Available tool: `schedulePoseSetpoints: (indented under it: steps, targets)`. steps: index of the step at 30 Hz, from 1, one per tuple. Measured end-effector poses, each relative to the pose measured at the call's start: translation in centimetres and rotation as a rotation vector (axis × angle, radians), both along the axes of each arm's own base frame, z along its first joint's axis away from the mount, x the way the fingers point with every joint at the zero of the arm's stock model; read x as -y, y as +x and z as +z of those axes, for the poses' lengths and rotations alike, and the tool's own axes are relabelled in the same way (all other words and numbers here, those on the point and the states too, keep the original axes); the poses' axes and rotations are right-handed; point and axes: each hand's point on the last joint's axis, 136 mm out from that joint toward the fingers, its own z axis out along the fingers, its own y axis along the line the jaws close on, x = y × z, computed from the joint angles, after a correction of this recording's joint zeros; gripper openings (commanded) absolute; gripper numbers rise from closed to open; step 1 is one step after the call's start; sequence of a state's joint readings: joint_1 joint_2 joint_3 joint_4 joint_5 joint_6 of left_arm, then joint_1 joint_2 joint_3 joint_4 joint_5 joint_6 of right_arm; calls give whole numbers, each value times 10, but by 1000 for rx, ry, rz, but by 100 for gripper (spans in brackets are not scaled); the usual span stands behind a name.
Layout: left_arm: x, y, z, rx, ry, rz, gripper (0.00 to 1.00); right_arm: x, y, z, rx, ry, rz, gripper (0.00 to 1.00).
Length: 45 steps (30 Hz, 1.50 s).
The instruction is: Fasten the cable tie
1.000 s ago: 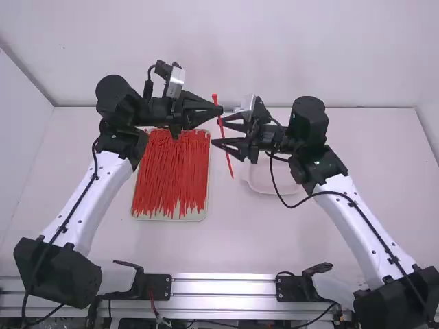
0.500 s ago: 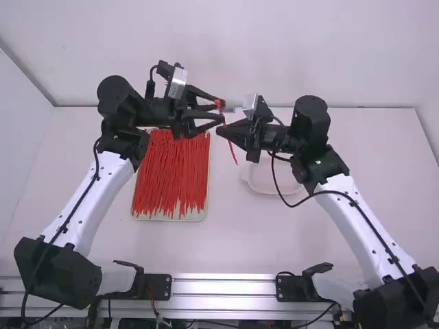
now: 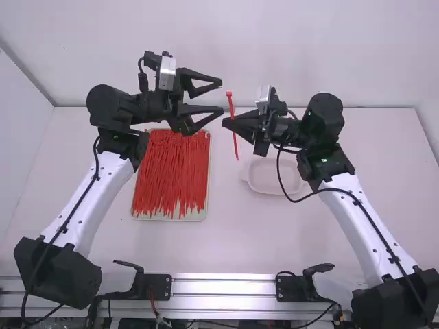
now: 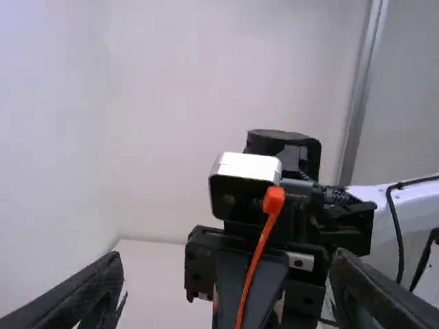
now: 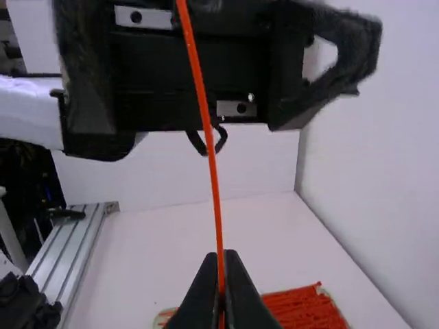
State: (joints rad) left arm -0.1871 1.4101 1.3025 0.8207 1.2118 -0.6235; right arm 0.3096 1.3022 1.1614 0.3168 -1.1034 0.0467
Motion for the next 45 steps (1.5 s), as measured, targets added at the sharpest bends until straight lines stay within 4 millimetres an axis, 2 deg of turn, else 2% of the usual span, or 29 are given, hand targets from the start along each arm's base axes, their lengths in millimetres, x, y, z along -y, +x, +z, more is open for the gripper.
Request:
schedulePoseSetpoints:
  steps: [7, 14, 16, 17, 19, 23, 26, 28, 35, 39, 42, 45]
  targets:
    - [-1, 5, 4, -33, -25, 25, 76, -9, -1, 10, -74, 43, -12, 0]
    - [-1, 6, 3, -42, -25, 24, 66, -19, -5, 11, -152, 62, -7, 0]
    - [-1, 4, 3, -34, -22, 17, 60, -22, -7, 11, -164, 62, 1, 0]
    - [-1, 3, 3, -31, -21, 14, 52, -23, -8, 10, -174, 59, 5, 0]
    - [-1, 2, 4, -23, -19, 10, 43, -23, -9, 8, -190, 55, 5, 0]
    - [-1, 1, 4, -23, -19, 7, 30, -23, -7, 3, -223, 44, -3, 0]
    - [-1, 1, 4, -22, -18, 7, 30, -23, -7, 2, -216, 43, -3, 0]
    - [-1, 1, 4, -23, -18, 7, 37, -23, -7, 2, -215, 43, -3, 0]
    - [-1, 1, 3, -22, -17, 5, 37, -26, -3, -5, -225, 32, 7, 0]
    - [-1, 1, 3, -24, -15, 4, 30, -29, 2, -13, -245, 23, 8, 0]
    - [0, 0, 2, -30, -10, -2, 34, -28, 4, -14, -248, 23, 6, 0]
    - [0, 2, 0, -43, -6, 0, 33, -26, 6, -12, -234, 28, 4, 0]
